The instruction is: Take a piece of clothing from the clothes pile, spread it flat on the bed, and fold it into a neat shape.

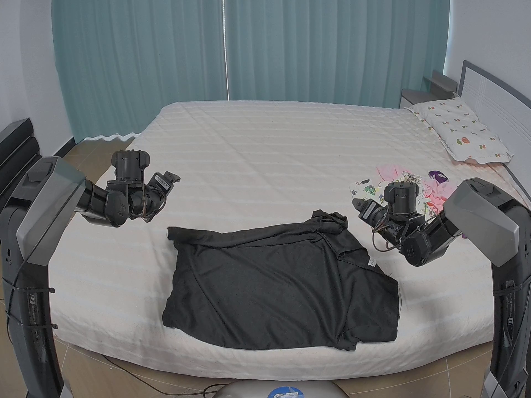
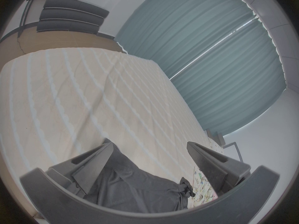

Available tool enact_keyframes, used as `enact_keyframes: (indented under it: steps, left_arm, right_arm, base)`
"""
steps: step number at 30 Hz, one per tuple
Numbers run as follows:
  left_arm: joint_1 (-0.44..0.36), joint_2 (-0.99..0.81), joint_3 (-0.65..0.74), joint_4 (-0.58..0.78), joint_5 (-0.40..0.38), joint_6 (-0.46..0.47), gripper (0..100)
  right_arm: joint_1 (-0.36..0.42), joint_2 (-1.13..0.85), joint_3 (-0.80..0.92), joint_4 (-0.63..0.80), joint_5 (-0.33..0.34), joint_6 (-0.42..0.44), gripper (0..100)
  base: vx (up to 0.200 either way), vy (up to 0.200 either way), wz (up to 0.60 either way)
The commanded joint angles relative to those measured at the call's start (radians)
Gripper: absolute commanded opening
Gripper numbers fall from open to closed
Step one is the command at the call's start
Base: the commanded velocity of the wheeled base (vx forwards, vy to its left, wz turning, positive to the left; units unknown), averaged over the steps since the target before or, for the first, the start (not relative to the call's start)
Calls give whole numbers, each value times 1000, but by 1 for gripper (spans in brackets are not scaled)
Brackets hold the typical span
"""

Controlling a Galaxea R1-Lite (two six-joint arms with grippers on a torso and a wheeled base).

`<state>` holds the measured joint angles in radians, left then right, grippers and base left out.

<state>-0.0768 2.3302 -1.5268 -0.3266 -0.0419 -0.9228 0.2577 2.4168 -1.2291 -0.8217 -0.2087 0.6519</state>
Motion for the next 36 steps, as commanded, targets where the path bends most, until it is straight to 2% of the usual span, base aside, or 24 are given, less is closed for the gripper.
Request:
enact_keyframes:
  steps: [1,6,11,12,13,15,17,18,25,33,36]
  left_arm:
    - [9,-5,-75,58,-29,2,100]
    - [9,-11,-42,64,-29,2,100]
    - [8,-52,111,32,-30,2,100]
    - [8,-69,174,-3,-30,1,100]
    - [8,-69,174,-3,-30,1,100]
    - [5,-111,310,-104,-30,-13,100]
    - [5,-111,310,-104,-30,-13,100]
    - [-11,-138,409,-193,-26,-56,100]
    - [-63,-206,573,-267,-29,-145,100]
    - [-92,-210,648,-370,-29,-192,100]
    - [-97,-203,672,-404,-29,-194,100]
  right_arm:
    - [28,7,54,1,9,-28,100]
    - [38,18,69,3,9,-74,100]
    - [43,33,68,6,11,-176,100]
    - [51,45,68,10,12,-204,100]
    - [51,45,68,10,12,-204,100]
    - [54,81,48,42,12,-262,100]
    - [54,81,48,42,12,-262,100]
    - [55,97,23,78,35,-287,100]
    - [51,120,-59,199,65,-293,100]
    - [57,150,-122,254,71,-281,100]
    - [57,171,-178,312,71,-230,100]
  base:
    - [0,0,0]
    - [0,0,0]
    - [0,0,0]
    - [0,0,0]
    - [0,0,0]
    - [0,0,0]
    - [0,0,0]
    - [0,0,0]
    - [0,0,0]
    - [0,0,0]
    - [0,0,0]
